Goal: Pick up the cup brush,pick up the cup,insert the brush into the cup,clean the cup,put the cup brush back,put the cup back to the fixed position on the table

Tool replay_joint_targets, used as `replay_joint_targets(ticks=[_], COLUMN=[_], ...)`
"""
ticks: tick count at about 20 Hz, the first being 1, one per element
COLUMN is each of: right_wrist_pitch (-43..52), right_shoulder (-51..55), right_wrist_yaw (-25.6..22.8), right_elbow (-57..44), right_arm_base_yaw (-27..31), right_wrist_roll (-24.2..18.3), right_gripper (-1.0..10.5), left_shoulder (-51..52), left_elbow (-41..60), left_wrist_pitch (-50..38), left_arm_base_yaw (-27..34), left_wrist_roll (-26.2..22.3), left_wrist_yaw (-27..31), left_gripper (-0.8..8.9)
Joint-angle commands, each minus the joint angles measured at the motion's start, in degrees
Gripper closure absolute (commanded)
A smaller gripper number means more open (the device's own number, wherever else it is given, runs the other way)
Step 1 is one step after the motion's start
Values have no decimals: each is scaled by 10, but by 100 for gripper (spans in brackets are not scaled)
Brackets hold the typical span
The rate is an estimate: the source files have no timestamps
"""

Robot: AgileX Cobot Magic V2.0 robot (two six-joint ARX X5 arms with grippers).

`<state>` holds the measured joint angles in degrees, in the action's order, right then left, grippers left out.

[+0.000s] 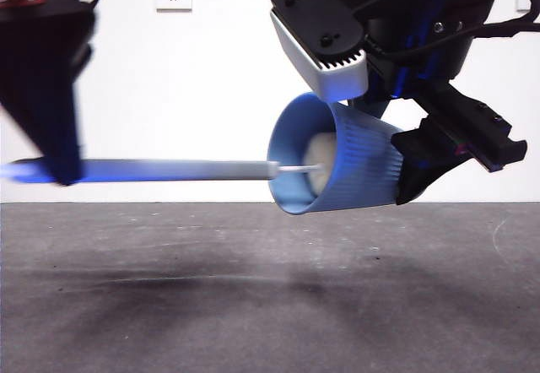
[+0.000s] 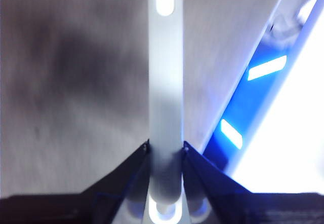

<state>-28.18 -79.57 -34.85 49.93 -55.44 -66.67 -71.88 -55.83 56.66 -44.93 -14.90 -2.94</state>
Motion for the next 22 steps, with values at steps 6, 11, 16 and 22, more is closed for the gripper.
replay_joint_targets(ticks=[6, 11, 16, 22], right_wrist_pitch=[3, 3, 8, 33], right_shoulder=[-3, -2, 3, 59], right_wrist_yaw=[-2, -11, -15, -15], right_elbow=[2, 2, 2, 2], right_arm_base_yaw=[2, 4, 11, 24], right_wrist_roll=[18, 28, 71, 319], right_gripper=[964, 964, 964, 964], left_shoulder=[84, 152, 220, 251], left_elbow=[1, 1, 1, 1], left_wrist_pitch=[87, 187, 219, 95], left_arm_base_yaw=[16, 35, 35, 35], left_wrist_roll=[25, 34, 78, 214], left_wrist_yaw=[35, 44, 44, 55], left_gripper=[822, 822, 822, 822])
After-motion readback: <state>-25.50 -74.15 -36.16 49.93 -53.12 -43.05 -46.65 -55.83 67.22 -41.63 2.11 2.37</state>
